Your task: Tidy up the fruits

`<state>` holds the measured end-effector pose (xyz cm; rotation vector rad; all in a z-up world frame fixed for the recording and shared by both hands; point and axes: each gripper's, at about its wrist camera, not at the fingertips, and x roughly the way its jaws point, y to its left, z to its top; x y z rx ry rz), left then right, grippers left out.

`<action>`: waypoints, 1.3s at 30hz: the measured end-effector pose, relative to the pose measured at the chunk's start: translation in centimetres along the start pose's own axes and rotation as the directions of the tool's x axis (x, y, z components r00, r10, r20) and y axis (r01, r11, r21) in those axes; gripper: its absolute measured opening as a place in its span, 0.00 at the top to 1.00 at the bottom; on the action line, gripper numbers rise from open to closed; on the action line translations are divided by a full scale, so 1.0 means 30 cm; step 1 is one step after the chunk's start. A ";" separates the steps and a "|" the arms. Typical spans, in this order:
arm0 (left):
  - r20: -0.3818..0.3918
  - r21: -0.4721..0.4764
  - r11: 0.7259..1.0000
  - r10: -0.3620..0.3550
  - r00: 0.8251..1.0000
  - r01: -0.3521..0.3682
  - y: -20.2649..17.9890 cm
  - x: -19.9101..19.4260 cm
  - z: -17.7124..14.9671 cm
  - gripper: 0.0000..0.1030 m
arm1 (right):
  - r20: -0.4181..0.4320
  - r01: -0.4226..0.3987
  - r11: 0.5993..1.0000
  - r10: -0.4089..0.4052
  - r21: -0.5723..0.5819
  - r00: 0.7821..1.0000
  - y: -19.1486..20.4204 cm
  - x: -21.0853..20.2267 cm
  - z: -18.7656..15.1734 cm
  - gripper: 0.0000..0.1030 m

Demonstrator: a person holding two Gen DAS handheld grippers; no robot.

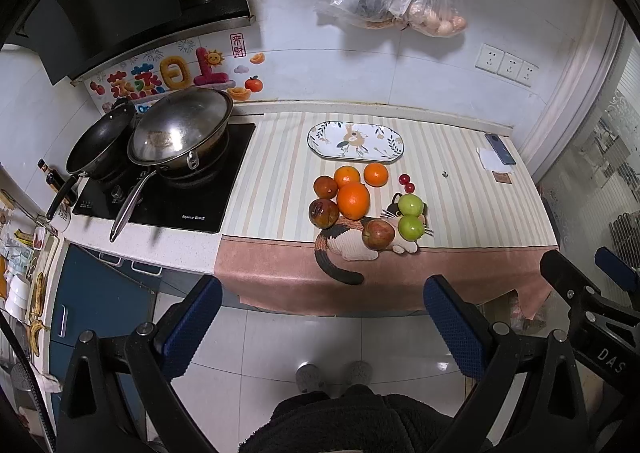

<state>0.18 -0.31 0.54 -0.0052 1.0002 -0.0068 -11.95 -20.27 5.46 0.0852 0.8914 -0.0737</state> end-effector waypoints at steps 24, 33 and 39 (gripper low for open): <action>0.002 -0.002 1.000 -0.001 1.000 0.001 -0.009 0.000 -0.005 0.00 | 0.000 -0.005 1.000 0.005 -0.002 1.000 0.012 -0.010 -0.010 0.00; 0.005 0.001 1.000 -0.007 1.000 0.007 -0.008 -0.004 -0.008 0.00 | 0.003 -0.005 1.000 0.005 0.005 1.000 0.028 -0.012 -0.023 0.00; 0.030 -0.008 1.000 -0.020 0.999 0.020 0.042 0.040 0.035 0.00 | 0.004 -0.002 0.998 0.002 0.056 1.000 0.036 0.030 -0.012 0.00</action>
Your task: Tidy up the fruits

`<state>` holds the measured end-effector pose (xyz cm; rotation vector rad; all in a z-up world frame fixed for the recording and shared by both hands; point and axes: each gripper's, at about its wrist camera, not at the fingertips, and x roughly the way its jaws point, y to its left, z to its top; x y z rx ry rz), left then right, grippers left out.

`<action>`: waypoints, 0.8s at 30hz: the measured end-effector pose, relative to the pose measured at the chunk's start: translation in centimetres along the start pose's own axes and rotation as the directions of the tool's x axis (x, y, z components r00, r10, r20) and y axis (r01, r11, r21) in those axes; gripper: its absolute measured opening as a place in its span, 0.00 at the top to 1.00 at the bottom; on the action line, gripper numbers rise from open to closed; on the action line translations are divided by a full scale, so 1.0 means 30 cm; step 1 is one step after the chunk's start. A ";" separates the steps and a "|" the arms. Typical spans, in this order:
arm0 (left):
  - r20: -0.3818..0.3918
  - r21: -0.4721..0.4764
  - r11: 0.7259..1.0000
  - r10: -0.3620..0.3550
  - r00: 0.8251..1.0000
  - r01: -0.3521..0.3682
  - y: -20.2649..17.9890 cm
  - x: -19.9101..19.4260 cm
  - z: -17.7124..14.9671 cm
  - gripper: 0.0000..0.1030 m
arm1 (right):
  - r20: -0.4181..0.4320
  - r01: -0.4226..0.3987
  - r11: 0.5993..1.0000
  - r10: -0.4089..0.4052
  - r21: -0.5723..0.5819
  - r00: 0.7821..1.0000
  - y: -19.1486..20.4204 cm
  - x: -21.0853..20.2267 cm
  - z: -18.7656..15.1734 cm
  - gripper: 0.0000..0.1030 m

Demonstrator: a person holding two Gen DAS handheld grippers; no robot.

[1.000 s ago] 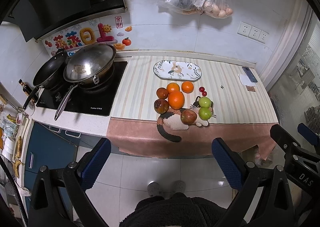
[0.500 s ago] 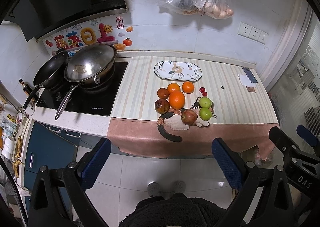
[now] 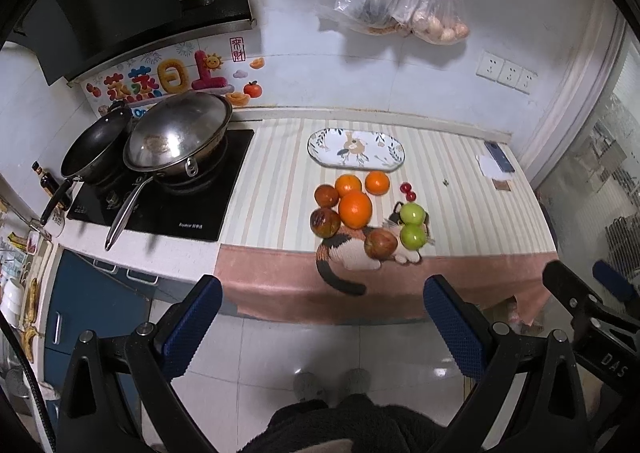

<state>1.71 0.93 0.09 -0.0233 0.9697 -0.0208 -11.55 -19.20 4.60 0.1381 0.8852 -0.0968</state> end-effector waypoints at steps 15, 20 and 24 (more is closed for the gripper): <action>-0.172 -0.006 1.000 0.012 0.985 -0.013 0.118 0.546 0.200 0.00 | -0.194 -0.072 0.975 0.113 0.209 0.974 -0.045 0.565 0.088 0.00; -0.314 -0.012 1.000 -0.008 0.949 0.005 0.072 0.805 0.273 0.00 | -0.277 -0.059 0.970 0.125 0.234 0.953 -0.112 0.829 0.156 0.00; -0.428 -0.036 0.999 -0.029 0.903 0.015 0.010 1.010 0.311 0.01 | -0.338 -0.077 0.967 0.158 0.242 0.928 -0.167 1.025 0.220 0.00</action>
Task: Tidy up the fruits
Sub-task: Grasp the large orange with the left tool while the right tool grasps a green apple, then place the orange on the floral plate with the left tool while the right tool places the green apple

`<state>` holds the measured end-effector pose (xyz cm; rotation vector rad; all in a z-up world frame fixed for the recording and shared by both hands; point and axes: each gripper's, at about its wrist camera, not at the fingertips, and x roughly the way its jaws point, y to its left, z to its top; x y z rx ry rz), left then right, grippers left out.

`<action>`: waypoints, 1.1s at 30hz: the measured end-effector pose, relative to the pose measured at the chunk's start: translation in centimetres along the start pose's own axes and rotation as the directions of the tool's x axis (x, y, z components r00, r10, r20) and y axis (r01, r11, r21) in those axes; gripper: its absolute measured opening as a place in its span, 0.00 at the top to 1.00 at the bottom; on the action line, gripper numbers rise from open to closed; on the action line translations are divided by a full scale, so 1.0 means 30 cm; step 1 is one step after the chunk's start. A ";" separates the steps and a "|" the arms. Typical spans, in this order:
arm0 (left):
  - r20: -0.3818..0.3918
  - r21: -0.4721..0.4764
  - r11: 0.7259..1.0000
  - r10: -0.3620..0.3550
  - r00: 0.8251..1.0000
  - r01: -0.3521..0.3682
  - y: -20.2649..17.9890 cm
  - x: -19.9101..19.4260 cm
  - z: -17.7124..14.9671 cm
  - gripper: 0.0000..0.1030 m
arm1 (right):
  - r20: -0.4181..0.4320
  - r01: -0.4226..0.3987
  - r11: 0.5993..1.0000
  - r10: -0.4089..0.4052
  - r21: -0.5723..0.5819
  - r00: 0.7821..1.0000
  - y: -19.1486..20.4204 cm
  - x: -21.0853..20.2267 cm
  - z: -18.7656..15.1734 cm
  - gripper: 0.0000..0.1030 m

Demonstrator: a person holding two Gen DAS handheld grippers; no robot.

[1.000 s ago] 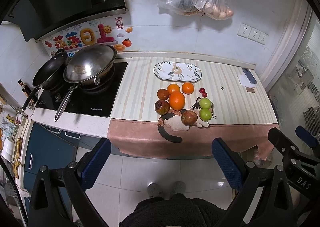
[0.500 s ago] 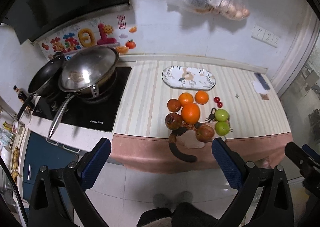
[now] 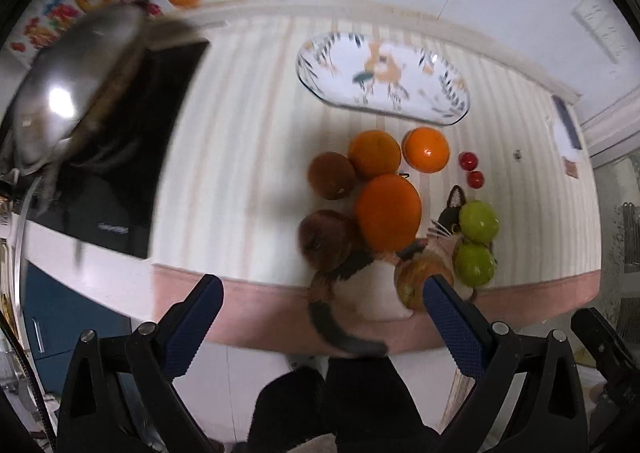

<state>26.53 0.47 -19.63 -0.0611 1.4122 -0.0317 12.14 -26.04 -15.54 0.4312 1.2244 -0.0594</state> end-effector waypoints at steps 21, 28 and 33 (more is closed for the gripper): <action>-0.260 0.110 0.989 0.128 0.957 -0.102 -0.253 0.507 0.187 0.26 | -0.359 -0.101 0.994 0.079 -0.043 0.930 -0.109 0.601 0.265 0.11; -0.218 0.113 0.988 0.132 0.967 -0.109 -0.240 0.502 0.164 0.27 | -0.374 -0.118 0.989 0.077 -0.087 0.924 -0.045 0.700 0.248 0.29; -0.208 0.109 0.991 0.105 0.973 -0.083 -0.268 0.471 0.141 0.27 | -0.337 -0.075 0.991 0.034 -0.111 0.941 -0.025 0.710 0.251 0.37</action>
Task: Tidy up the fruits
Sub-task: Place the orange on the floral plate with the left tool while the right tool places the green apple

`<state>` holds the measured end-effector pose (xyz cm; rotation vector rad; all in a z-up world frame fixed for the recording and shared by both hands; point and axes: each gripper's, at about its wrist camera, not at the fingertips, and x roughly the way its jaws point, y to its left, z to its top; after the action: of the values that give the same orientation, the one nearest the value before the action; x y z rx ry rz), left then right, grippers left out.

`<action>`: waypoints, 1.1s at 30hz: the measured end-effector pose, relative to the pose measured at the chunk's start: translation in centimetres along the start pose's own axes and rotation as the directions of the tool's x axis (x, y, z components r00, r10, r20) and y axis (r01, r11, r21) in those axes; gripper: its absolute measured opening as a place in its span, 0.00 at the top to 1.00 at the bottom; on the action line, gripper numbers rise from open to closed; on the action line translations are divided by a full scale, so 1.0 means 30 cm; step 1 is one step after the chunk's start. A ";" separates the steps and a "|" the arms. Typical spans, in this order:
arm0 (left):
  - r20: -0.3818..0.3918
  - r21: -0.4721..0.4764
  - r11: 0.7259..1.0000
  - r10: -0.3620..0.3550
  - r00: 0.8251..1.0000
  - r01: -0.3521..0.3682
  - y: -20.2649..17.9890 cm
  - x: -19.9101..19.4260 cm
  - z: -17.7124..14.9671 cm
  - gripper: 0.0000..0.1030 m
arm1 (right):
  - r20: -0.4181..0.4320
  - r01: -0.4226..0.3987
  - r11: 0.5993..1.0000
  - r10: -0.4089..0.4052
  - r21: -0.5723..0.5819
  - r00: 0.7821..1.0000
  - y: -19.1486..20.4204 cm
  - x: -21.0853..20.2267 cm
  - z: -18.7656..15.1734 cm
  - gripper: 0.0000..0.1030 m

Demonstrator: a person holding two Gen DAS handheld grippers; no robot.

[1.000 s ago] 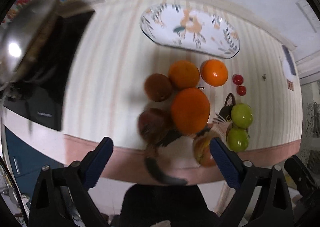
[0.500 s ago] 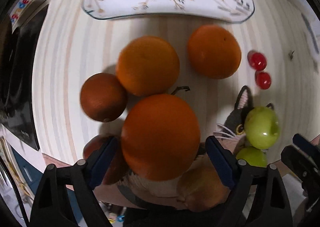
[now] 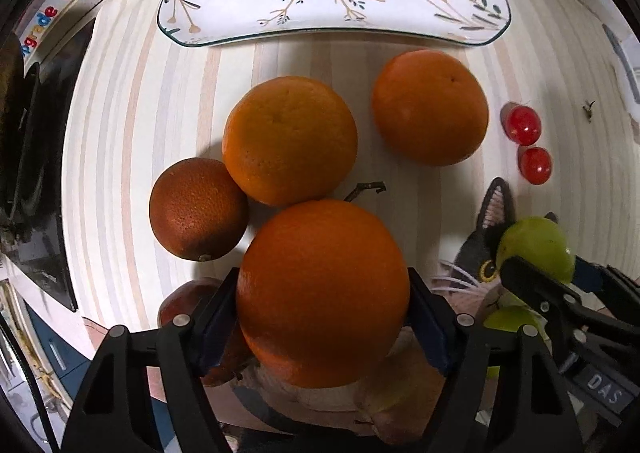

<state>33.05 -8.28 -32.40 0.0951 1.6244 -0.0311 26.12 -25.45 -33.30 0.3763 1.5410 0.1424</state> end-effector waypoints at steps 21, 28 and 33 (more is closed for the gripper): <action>0.279 -0.086 0.994 -0.047 0.959 0.074 0.181 -0.426 0.186 0.27 | 0.111 -0.118 0.981 0.136 -0.155 0.984 0.192 -0.277 0.410 0.37; 0.255 -0.229 0.968 -0.043 0.966 0.104 0.294 -0.323 0.340 0.27 | 0.009 -0.161 0.960 0.168 -0.229 0.986 0.435 -0.143 0.770 0.37; 0.217 -0.317 0.931 -0.116 0.969 0.182 0.338 -0.240 0.416 0.27 | -0.131 -0.208 0.954 0.183 -0.216 0.974 0.536 0.042 0.928 0.37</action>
<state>46.66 0.54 -25.54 -0.2885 1.4163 0.1163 56.01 -14.12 -29.65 0.3419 1.5735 0.4996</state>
